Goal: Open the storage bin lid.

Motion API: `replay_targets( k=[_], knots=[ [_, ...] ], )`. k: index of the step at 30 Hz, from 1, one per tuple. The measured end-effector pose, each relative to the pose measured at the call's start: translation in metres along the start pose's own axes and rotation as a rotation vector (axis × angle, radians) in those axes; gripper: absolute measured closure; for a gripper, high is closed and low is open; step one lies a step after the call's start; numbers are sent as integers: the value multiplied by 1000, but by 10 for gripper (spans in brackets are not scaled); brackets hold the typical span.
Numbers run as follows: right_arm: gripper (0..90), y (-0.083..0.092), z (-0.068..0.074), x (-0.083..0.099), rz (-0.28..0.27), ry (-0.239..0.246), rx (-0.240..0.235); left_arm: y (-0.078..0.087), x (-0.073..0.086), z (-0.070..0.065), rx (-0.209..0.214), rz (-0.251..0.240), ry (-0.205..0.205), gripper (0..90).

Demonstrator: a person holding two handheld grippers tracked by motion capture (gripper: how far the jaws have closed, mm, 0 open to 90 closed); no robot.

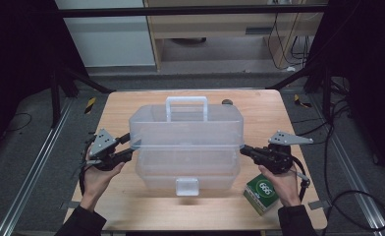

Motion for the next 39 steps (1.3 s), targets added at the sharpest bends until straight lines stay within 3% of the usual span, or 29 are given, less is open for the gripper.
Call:
replay_targets(
  k=[17,19,25,33,39],
  knots=[
    [900,0,1,-1,-5,7,3,4,-4,-1,-29,8,-10,648],
    [891,0,0,0,6,12,26,5,-4,-1,-33,10,-2,650],
    [845,-6,-6,11,83,25,95,5,-4,-1,-32,11,0,652],
    [782,-21,-11,29,201,5,136,5,-4,0,-28,8,5,650],
    [775,-26,-13,33,208,-12,127,5,-5,1,-24,8,13,647]
  ],
)
Point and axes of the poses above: each handheld gripper's, and its own axes: y roughly backward along the jaws, x roughly out of its underside, z roughly to its left, the point moved 5 cm from there along -y, roughly forward along the jaws, and after that the axes turned 3 degrees about x, right-handed, at the moved point
